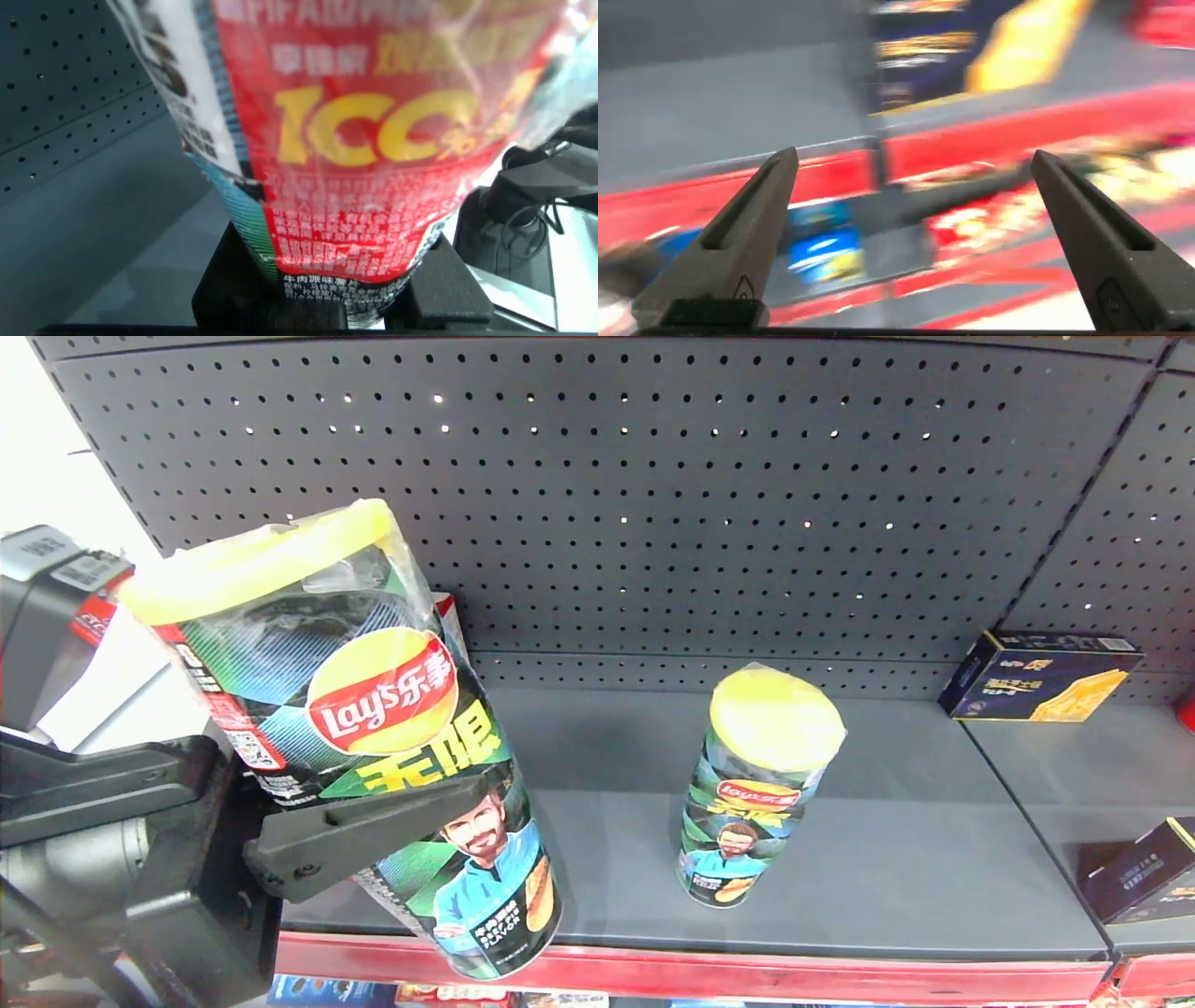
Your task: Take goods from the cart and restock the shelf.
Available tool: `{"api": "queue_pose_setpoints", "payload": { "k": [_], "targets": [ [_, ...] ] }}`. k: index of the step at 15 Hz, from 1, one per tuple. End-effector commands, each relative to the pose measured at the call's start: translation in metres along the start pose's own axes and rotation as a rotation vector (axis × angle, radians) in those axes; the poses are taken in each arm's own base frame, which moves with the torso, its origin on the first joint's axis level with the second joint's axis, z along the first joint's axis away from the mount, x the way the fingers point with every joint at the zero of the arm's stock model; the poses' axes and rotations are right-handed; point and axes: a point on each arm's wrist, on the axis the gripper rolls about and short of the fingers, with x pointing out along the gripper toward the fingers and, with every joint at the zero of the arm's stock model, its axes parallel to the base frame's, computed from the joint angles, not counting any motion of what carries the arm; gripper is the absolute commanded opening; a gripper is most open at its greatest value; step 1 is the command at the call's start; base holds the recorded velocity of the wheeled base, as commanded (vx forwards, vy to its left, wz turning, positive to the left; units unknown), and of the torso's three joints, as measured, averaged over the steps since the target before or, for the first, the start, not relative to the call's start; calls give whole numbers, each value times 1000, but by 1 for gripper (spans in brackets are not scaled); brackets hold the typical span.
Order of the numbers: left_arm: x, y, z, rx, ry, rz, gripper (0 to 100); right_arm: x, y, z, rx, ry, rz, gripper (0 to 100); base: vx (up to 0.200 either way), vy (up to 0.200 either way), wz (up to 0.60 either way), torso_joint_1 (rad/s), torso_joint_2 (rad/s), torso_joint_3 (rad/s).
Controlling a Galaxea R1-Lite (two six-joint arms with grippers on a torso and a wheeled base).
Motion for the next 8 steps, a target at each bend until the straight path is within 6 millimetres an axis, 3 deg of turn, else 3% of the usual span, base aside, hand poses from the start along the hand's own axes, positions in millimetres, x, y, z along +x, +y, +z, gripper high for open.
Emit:
{"api": "queue_pose_setpoints", "payload": {
  "k": [1, 3, 6, 7, 8],
  "targets": [
    [1, 0, -1, -1, 3, -1, 0, -3, 0, -1, -21, -46, -177, 100, 0, 0, 0, 0, 0, 0],
    [1, 0, 0, 3, 1, -6, 0, -2, 1, -1, -21, -52, -355, 100, 0, 0, 0, 0, 0, 0],
    [1, -2, 0, 4, 1, -9, 0, -1, 1, -7, -32, -21, -442, 100, 0, 0, 0, 0, 0, 0],
    [1, -2, 0, 3, 1, -9, 0, -1, 0, -7, -34, -20, -417, 100, 0, 0, 0, 0, 0, 0],
    [0, -2, 0, 5, -1, -10, 0, 3, -4, -6, -29, 48, -278, 100, 0, 0, 0, 0, 0, 0]
  ]
}}
